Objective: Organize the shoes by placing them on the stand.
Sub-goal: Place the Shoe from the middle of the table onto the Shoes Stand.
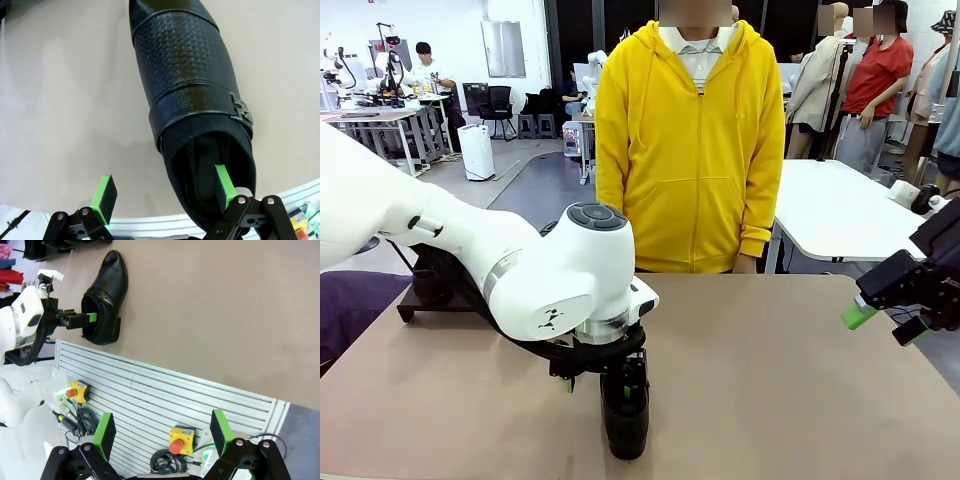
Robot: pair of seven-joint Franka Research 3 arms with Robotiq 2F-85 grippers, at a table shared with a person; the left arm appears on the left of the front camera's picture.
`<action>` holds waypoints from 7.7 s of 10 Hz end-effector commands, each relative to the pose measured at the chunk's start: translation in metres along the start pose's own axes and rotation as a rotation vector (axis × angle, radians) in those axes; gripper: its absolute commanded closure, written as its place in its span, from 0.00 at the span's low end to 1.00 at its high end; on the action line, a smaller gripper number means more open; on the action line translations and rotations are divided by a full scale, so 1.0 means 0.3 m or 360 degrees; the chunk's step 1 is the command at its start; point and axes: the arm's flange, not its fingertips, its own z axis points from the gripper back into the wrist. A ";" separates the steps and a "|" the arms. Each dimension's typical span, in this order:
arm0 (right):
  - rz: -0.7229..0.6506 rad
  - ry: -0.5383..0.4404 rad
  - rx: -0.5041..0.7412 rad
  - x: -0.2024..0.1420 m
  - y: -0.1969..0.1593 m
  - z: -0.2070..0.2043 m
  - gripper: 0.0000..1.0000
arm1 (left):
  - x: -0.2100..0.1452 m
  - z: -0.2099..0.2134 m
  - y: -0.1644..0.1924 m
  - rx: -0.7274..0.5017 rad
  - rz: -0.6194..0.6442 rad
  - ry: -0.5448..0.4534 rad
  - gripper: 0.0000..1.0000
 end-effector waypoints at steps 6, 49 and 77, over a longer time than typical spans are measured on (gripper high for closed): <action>-0.0024 0.0001 0.0036 0.003 0.007 0.004 0.00 | 0.029 -0.017 -0.013 0.0037 0.0054 -0.0092 1.00; -0.0024 0.0001 0.0036 0.003 0.007 0.004 0.00 | 0.724 0.245 1.318 -0.0389 0.0134 -0.0568 1.00; -0.0024 0.0001 0.0036 0.003 0.007 0.004 0.00 | 0.385 0.623 1.537 -0.0708 -0.0342 -0.0104 0.00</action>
